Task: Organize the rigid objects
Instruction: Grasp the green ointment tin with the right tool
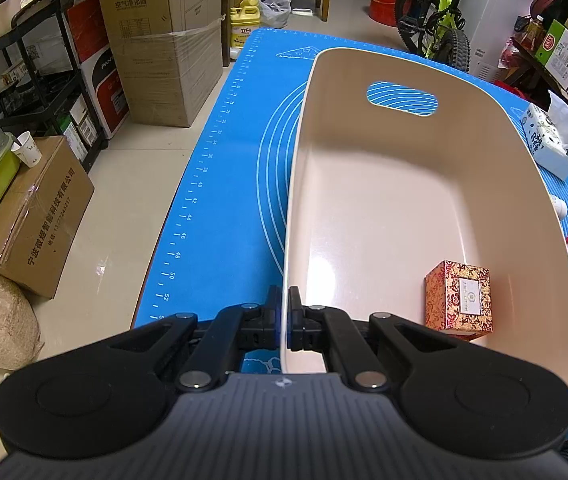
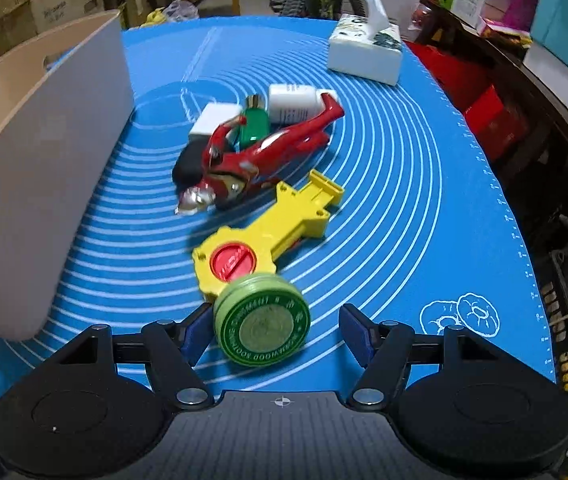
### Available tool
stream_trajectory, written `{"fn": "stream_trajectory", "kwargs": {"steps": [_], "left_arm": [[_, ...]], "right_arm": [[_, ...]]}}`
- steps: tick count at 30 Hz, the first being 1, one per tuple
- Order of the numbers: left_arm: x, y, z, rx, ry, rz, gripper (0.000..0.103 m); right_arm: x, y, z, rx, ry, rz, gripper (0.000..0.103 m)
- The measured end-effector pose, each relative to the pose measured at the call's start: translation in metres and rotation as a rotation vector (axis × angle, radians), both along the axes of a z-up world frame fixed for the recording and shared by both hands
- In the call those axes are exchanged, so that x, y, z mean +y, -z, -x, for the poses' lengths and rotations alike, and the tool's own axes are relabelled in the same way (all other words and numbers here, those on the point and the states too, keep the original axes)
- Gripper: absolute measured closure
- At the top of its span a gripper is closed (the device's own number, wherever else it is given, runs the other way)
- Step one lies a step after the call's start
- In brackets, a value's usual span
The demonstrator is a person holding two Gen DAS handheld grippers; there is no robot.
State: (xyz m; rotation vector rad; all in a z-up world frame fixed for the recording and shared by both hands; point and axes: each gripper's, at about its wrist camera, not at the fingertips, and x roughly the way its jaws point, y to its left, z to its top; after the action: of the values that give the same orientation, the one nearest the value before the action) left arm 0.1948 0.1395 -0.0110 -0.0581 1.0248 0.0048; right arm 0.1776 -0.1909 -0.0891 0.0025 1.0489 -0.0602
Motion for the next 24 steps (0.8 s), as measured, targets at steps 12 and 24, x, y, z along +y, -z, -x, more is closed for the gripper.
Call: {"fn": "stream_trajectory", "kwargs": {"steps": [12, 24], "left_arm": [[0.000, -0.002, -0.001, 0.002, -0.003, 0.002, 0.098], [0.000, -0.002, -0.001, 0.003, -0.004, 0.002, 0.099]], "right_arm": [[0.004, 0.001, 0.004, -0.023, -0.064, -0.040, 0.048], [0.010, -0.039, 0.003, -0.165, -0.058, -0.009, 0.048]]}}
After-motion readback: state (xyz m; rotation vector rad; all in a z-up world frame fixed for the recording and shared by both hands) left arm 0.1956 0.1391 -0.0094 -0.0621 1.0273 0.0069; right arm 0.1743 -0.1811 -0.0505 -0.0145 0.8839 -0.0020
